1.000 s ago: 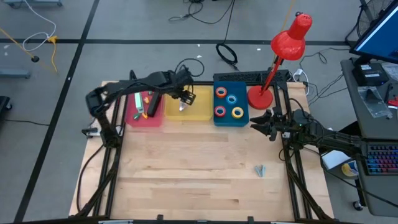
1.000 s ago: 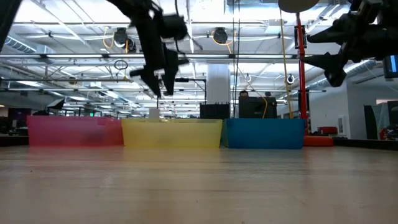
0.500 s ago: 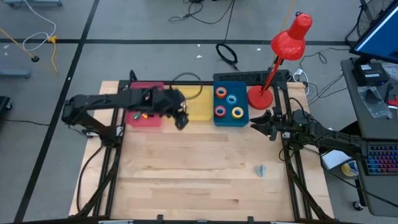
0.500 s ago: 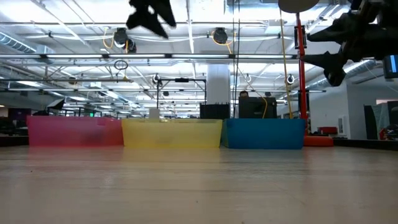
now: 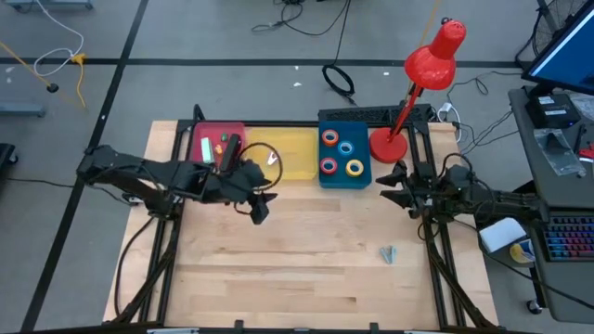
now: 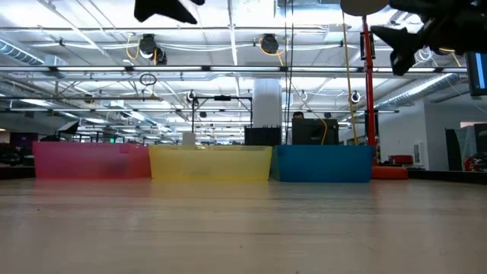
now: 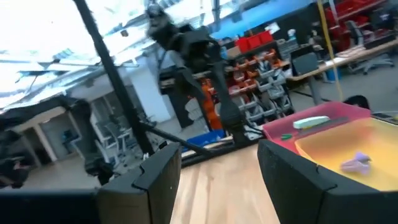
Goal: Pick and place Stapler, Stapler remover, tape
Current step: Put the light blue stapler remover into the yellow bin
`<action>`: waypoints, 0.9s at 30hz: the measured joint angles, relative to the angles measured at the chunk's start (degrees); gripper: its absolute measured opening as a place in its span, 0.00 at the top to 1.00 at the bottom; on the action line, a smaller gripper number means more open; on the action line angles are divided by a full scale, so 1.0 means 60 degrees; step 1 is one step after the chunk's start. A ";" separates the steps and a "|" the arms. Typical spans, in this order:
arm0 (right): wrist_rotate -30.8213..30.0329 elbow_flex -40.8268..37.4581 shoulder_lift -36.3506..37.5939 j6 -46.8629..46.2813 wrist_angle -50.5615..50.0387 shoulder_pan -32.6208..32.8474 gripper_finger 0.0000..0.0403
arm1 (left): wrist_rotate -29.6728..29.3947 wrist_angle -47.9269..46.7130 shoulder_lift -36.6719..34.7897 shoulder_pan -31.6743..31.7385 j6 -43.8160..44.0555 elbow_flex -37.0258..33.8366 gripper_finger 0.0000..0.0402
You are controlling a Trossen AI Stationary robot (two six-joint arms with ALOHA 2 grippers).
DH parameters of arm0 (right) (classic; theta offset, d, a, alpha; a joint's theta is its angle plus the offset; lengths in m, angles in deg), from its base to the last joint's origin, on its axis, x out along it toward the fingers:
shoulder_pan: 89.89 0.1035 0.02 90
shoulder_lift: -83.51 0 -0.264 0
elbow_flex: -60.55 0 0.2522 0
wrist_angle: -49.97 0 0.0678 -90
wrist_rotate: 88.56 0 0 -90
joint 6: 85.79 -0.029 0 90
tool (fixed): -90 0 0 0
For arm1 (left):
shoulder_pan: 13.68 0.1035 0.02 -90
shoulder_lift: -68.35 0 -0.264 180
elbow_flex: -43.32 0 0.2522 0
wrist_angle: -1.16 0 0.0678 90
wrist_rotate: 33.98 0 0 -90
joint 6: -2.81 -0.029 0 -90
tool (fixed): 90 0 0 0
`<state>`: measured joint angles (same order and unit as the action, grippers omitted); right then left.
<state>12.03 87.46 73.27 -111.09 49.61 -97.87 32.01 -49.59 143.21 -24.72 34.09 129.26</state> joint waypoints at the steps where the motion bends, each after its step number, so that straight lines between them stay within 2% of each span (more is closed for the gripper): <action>1: -0.0008 0.0046 -0.0070 0.0132 0.0007 0.0116 0.49 | 0.0010 0.0513 -0.0253 -0.0020 0.0053 -0.0499 0.48; 7: -0.0339 0.0840 -0.0953 0.0838 -0.0227 0.0673 0.49 | 0.0460 0.2853 -0.1883 -0.0110 0.0456 -0.3445 0.48; 12: -0.1072 0.2299 -0.1915 0.1409 -0.2451 0.1011 0.49 | 0.0513 0.3818 -0.3304 -0.0113 0.0959 -0.5177 0.48; 19: -0.2045 0.4539 -0.3583 0.1198 -0.6277 0.1527 0.49 | 0.0510 0.3906 -0.5278 -0.0117 0.0885 -0.6578 0.48; 27: -0.1861 0.5485 -0.5327 -0.1117 -0.9347 0.2374 0.49 | 0.0418 0.3783 -0.6928 -0.0113 0.0766 -0.7617 0.48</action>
<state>0.87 120.37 41.30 -117.79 -6.47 -83.62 34.52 -26.89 101.65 -25.40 38.69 83.56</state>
